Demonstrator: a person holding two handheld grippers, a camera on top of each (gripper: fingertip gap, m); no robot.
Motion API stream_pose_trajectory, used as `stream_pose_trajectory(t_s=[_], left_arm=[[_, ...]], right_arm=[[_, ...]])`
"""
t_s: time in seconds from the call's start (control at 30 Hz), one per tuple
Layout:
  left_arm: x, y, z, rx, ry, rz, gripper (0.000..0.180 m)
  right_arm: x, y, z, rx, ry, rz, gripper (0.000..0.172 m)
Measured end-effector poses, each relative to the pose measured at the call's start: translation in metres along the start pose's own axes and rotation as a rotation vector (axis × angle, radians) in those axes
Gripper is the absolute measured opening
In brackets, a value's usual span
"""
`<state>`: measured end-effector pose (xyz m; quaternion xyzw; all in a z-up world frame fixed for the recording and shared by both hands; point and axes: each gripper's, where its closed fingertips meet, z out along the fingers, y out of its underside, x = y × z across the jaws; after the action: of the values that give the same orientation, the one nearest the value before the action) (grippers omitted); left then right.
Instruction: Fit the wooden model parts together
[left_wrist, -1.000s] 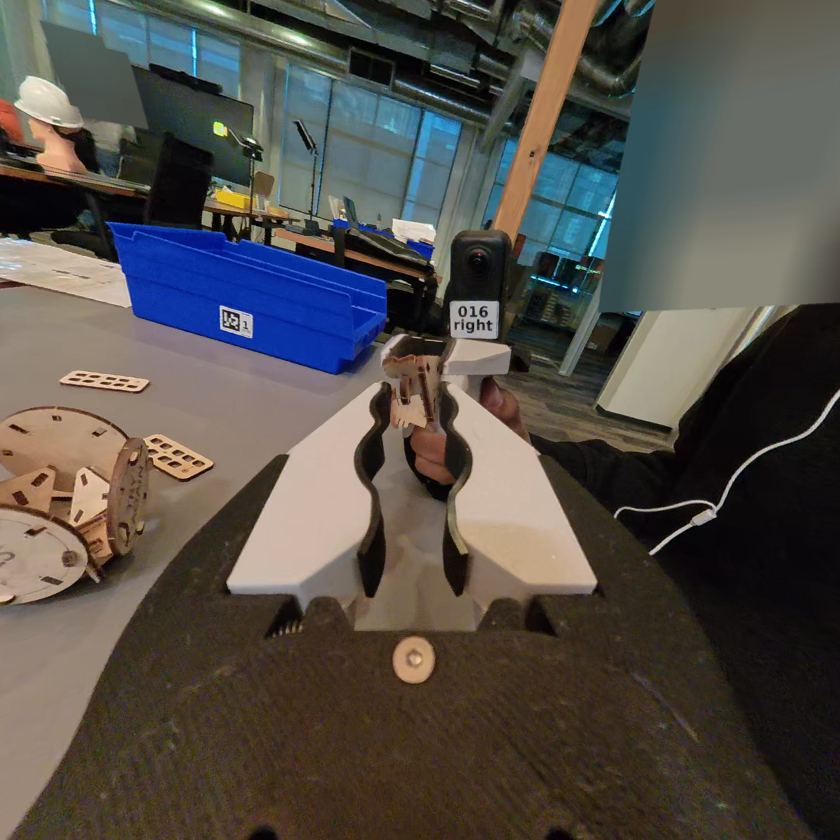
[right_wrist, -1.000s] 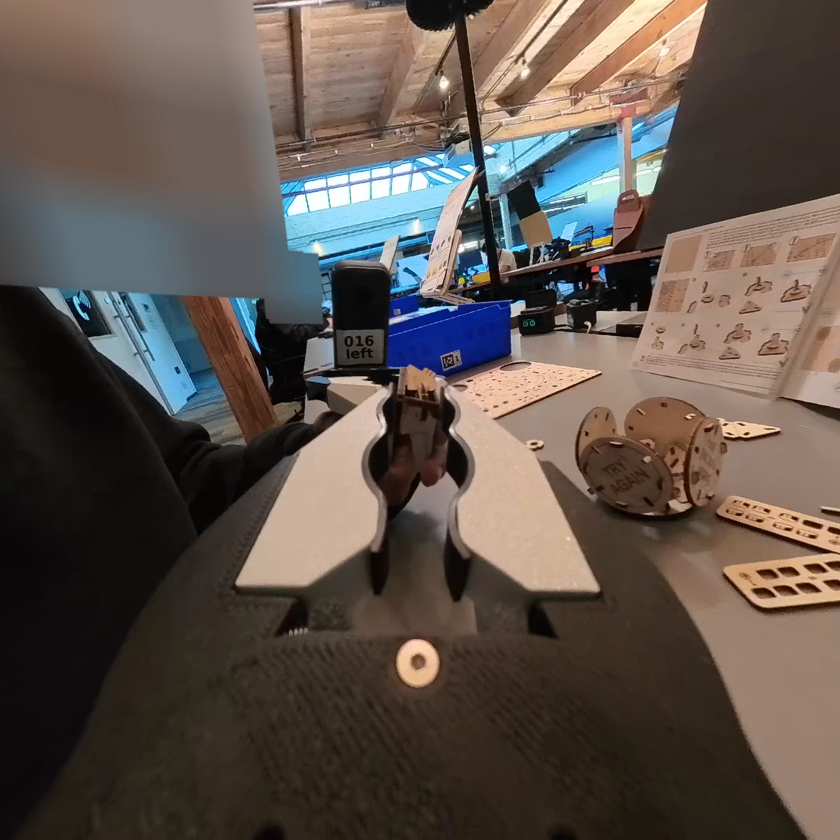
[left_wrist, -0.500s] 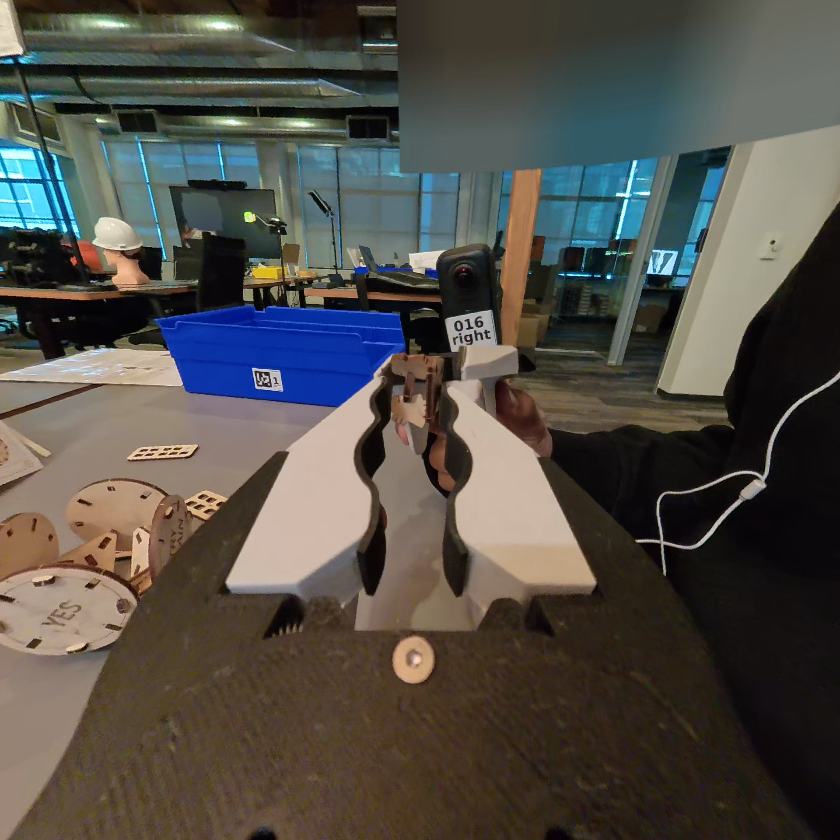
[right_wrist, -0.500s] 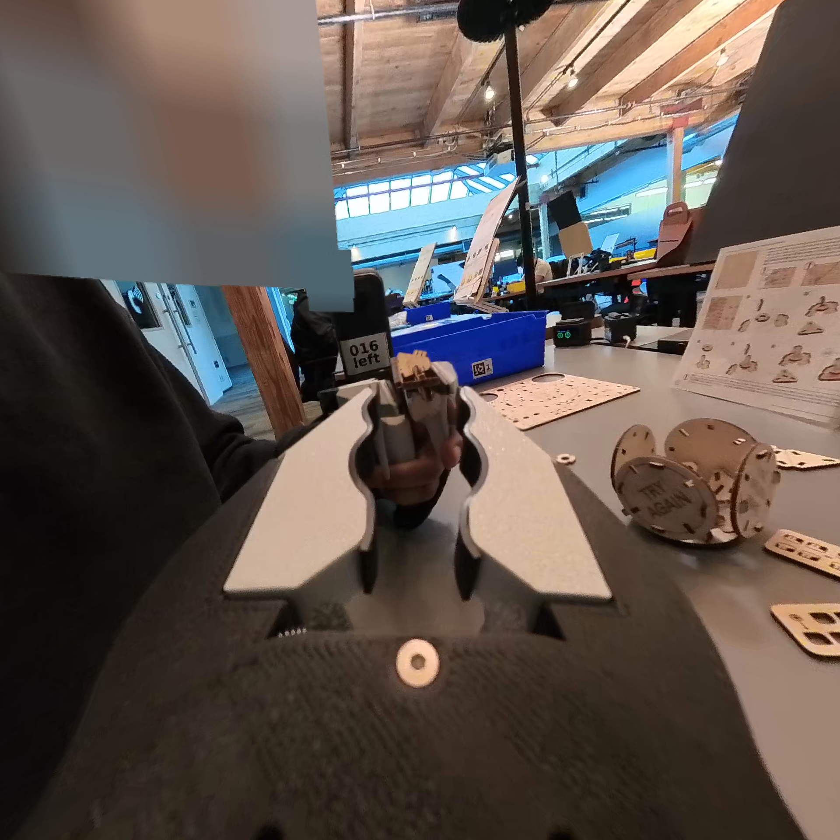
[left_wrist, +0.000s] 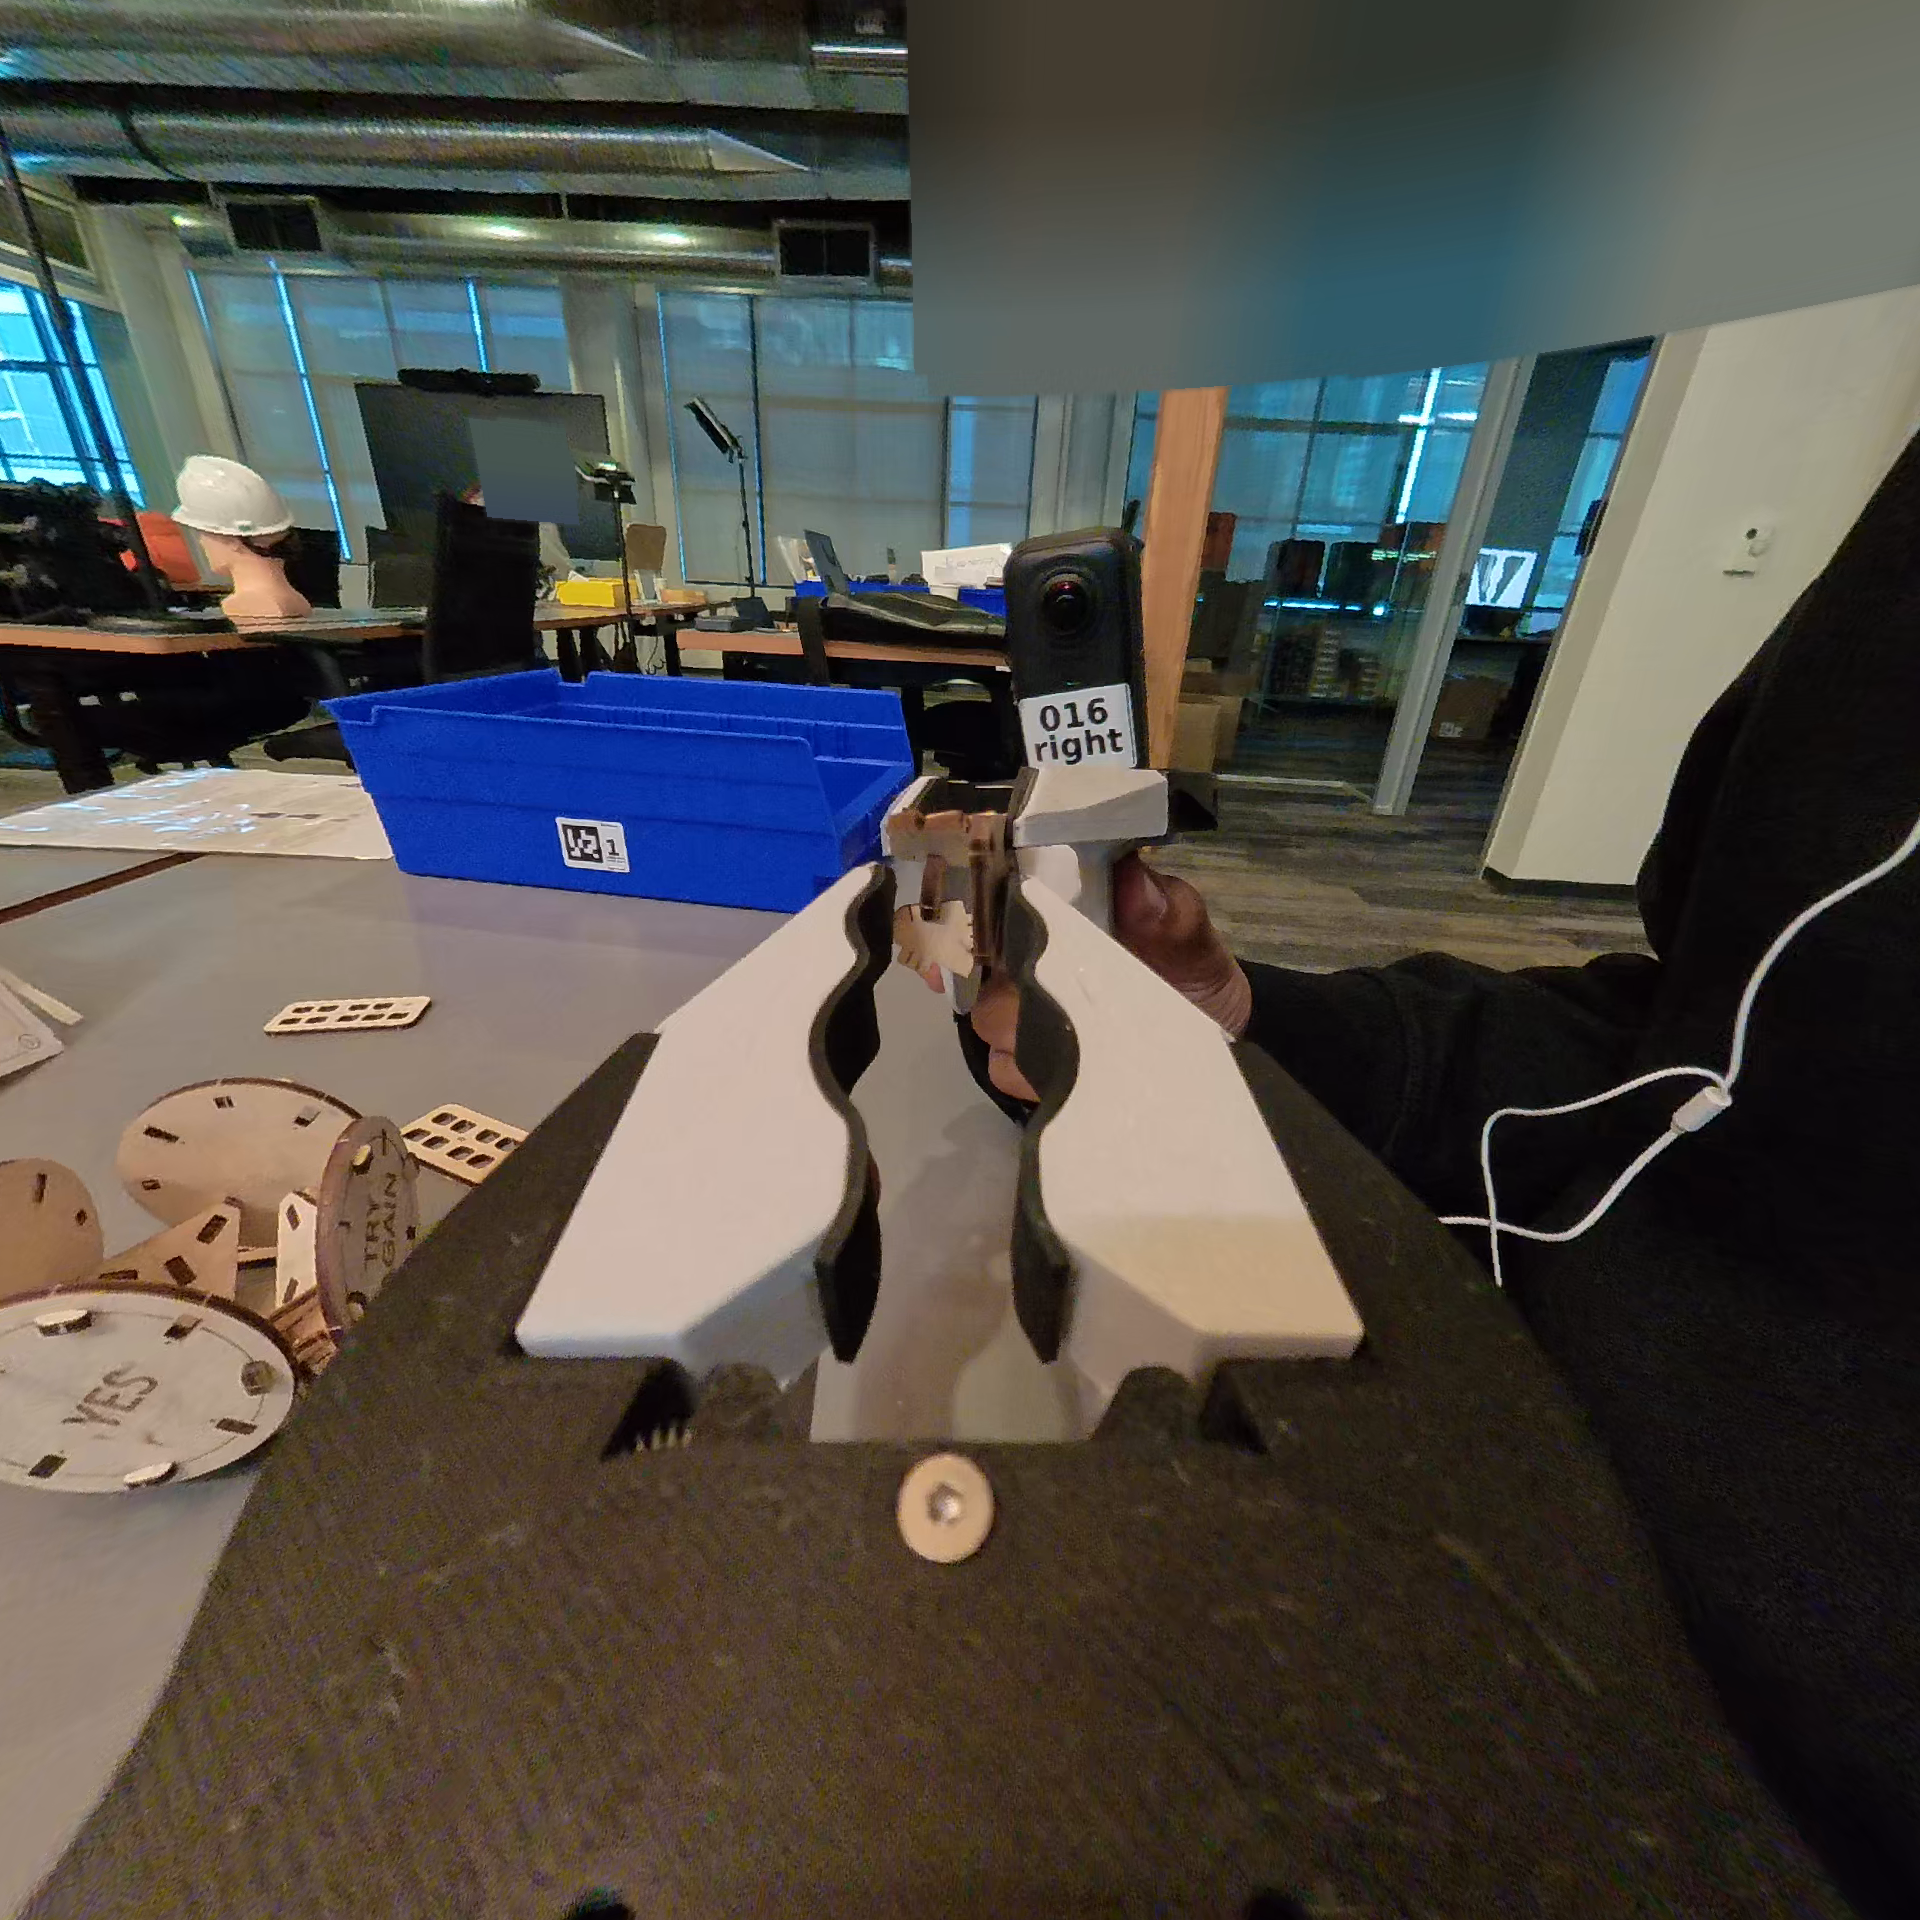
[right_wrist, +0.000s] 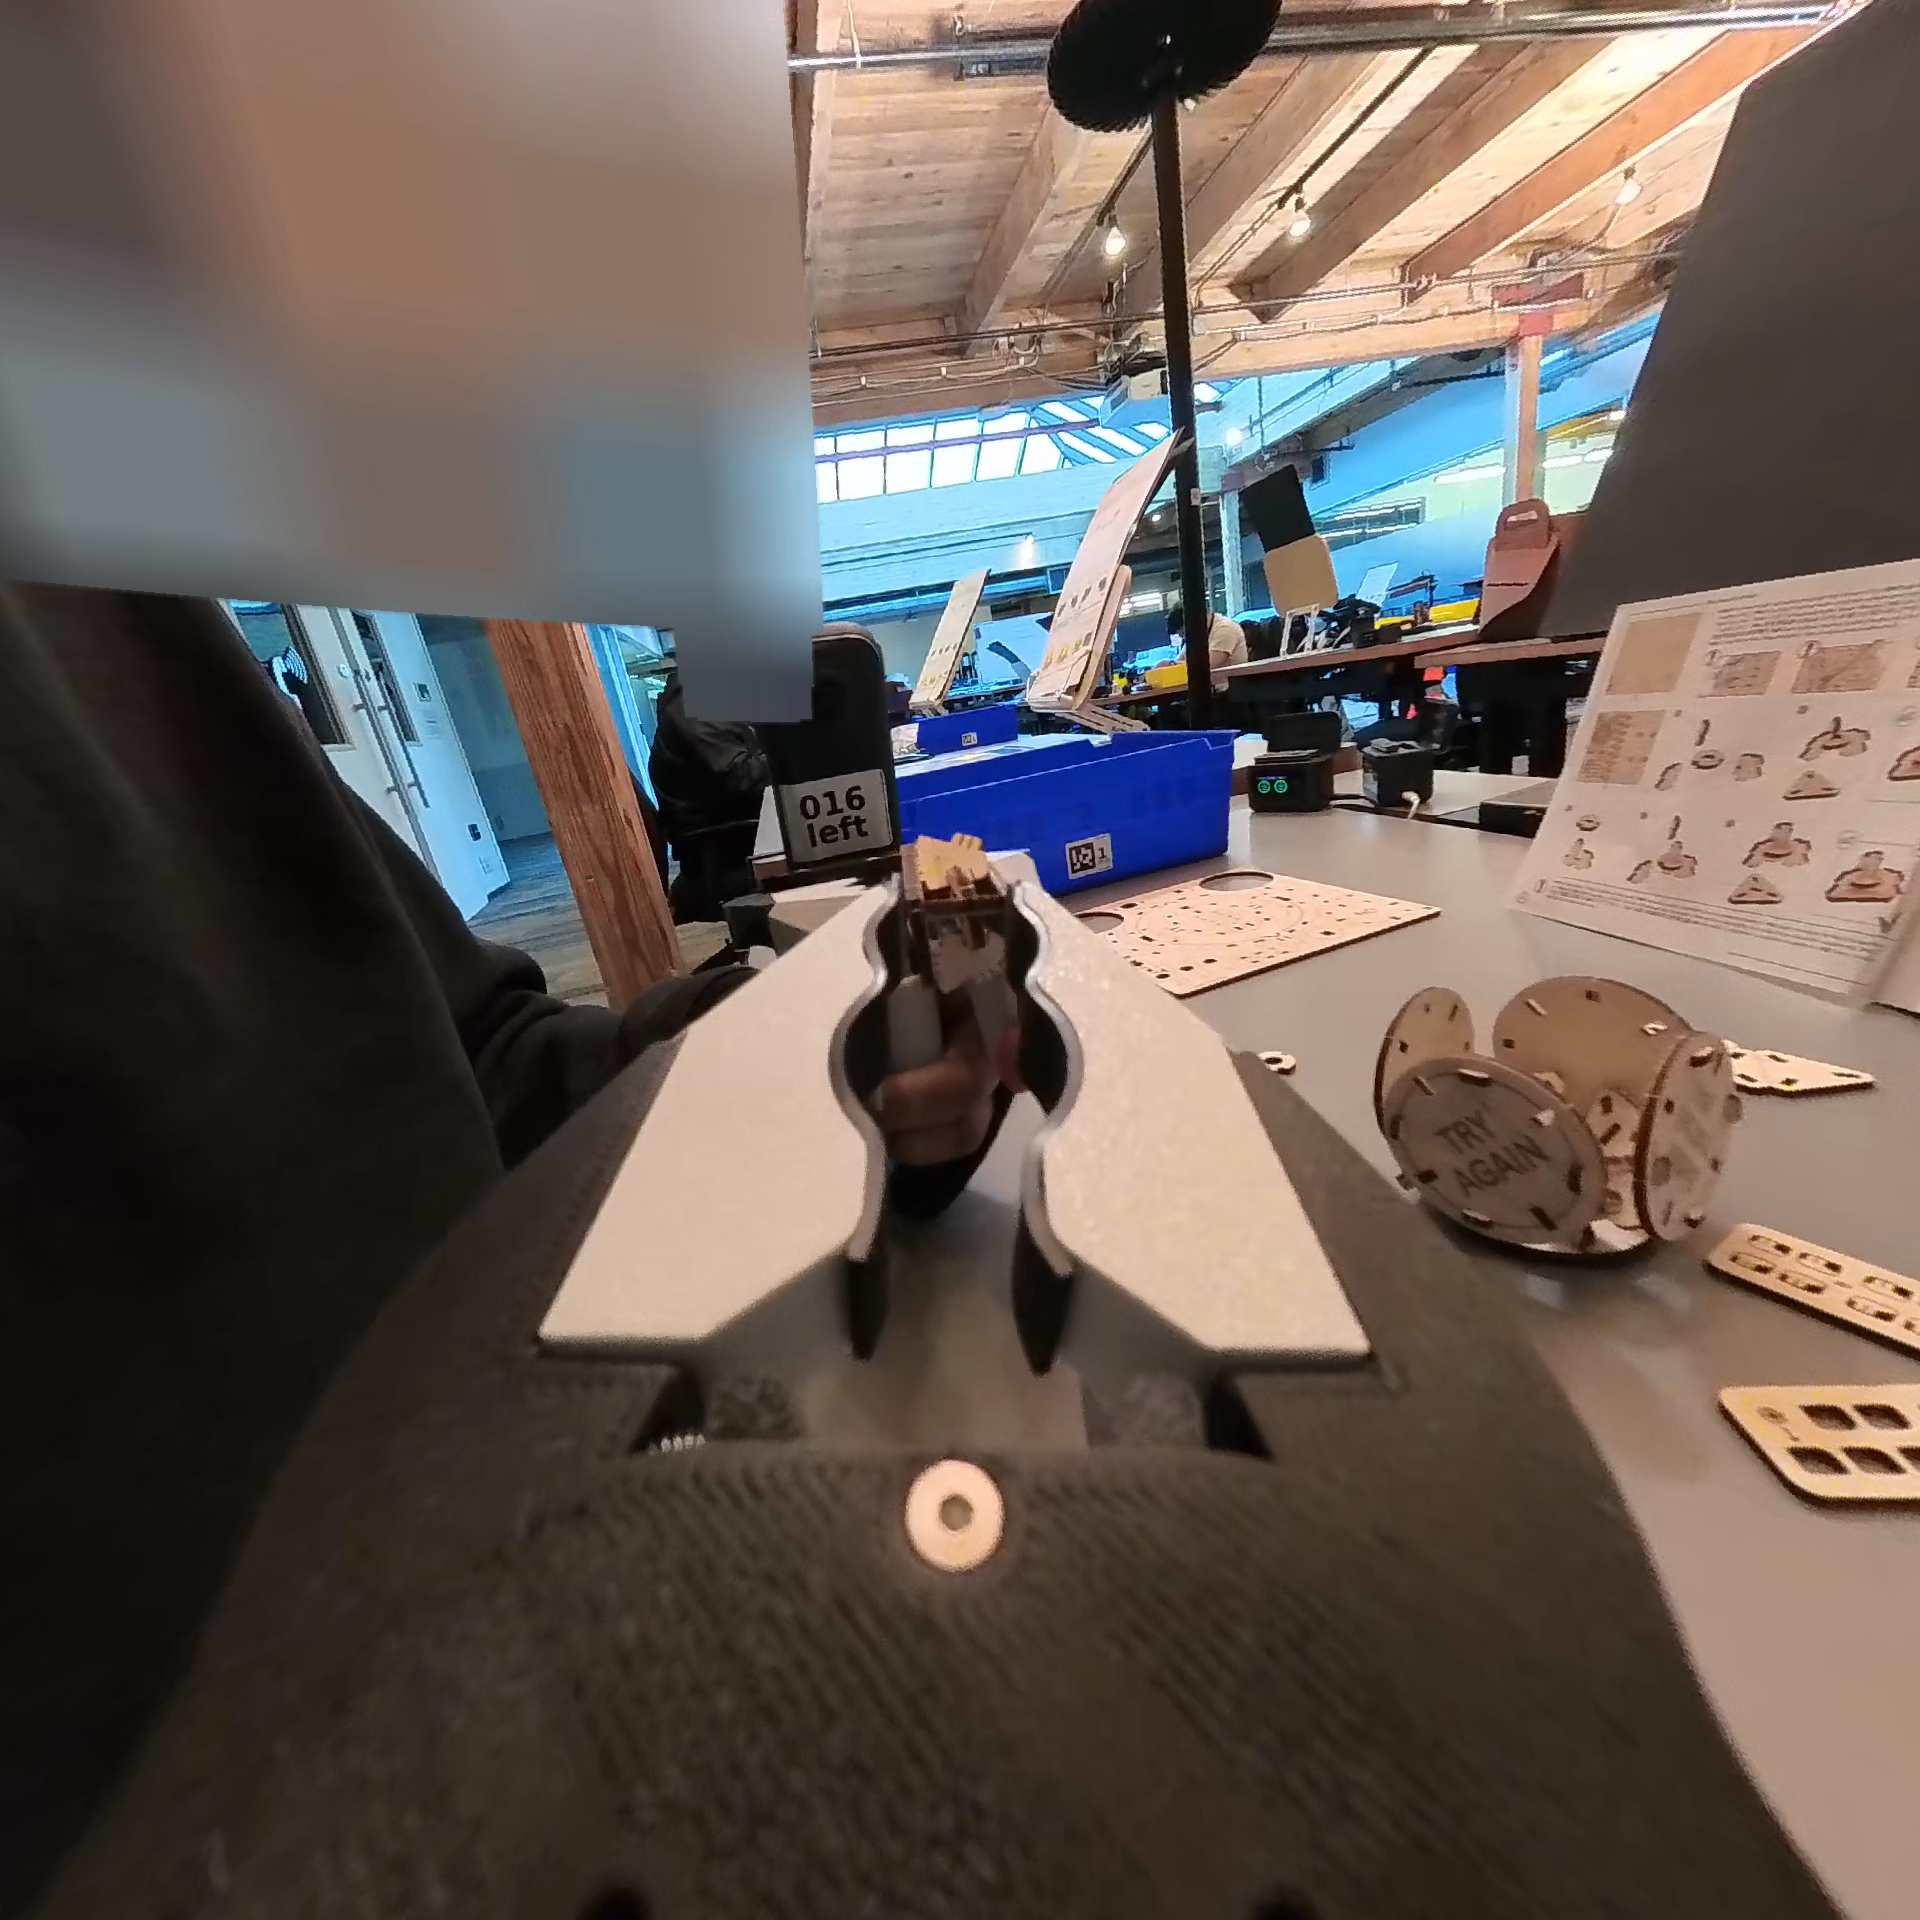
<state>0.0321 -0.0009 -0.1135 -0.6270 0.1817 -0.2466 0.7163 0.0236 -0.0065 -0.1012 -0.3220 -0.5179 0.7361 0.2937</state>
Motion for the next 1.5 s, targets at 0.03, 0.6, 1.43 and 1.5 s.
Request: stream_pose_trajectory(t_s=[0.03, 0.6, 1.43, 1.5], left_arm=[[0.0, 0.0, 0.0, 0.003, 0.0, -0.004, 0.017], [0.007, -0.009, -0.004, 0.044, 0.075, -0.09, 0.01], [0.018, -0.006, -0.006, 0.0, 0.192, -0.167, 0.008], [0.017, -0.005, -0.005, -0.001, 0.193, -0.171, 0.009]], right_arm=[[0.0, 0.0, 0.0, -0.001, 0.003, -0.002, 0.017], [-0.005, -0.002, -0.002, 0.008, -0.022, -0.005, 0.016], [-0.015, 0.008, -0.003, -0.075, -0.053, 0.038, 0.015], [-0.014, 0.008, -0.004, -0.092, -0.045, 0.025, 0.016]])
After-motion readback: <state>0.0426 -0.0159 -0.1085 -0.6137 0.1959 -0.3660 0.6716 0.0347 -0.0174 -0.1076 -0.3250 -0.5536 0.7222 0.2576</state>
